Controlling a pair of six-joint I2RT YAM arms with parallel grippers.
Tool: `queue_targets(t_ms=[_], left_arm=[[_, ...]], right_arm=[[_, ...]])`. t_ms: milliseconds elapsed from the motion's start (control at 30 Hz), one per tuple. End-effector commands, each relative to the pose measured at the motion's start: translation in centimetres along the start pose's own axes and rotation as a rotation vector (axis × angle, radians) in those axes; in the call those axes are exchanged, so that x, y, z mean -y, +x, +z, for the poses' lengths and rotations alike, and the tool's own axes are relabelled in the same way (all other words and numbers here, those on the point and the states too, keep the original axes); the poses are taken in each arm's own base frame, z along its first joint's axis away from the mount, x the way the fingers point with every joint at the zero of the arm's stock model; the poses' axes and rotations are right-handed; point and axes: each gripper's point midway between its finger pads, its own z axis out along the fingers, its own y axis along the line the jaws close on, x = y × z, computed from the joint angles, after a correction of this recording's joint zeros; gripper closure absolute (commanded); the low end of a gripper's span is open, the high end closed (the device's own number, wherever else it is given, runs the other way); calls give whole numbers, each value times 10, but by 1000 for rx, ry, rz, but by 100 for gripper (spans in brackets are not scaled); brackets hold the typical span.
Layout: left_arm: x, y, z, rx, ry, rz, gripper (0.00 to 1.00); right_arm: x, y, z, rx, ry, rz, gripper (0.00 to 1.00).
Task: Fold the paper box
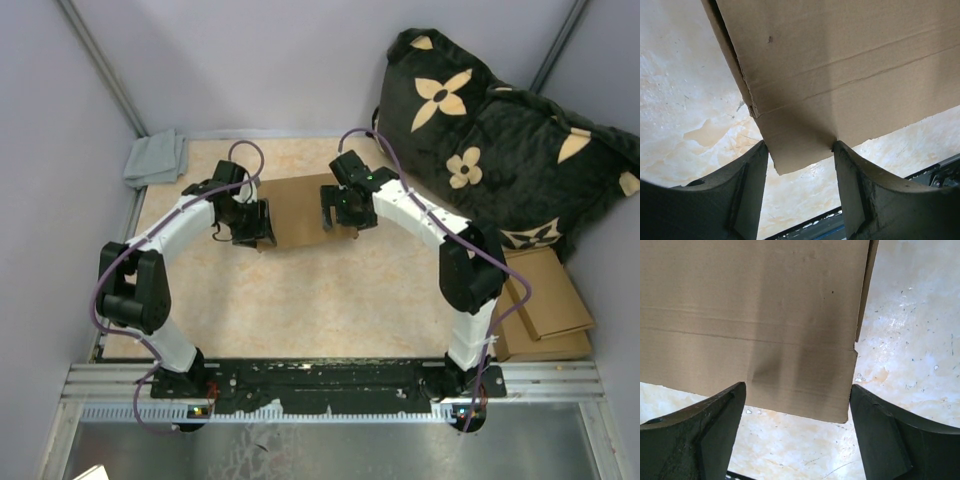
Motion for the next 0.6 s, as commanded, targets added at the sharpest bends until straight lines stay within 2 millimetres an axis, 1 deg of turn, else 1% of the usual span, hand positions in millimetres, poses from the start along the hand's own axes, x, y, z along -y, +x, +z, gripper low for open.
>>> queue_targets(t_ms=[0, 200, 333, 567], left_arm=[[9, -5, 2, -4, 30, 7, 39], [2, -2, 5, -13, 2, 13, 39], [1, -2, 5, -12, -3, 16, 39], [-2, -3, 8, -10, -17, 19, 40]], right_arm=[[-17, -6, -4, 1, -64, 10, 16], [-10, 3, 8, -13, -39, 8, 16], [-5, 6, 14, -8, -20, 8, 16], [1, -1, 20, 30, 5, -7, 15]])
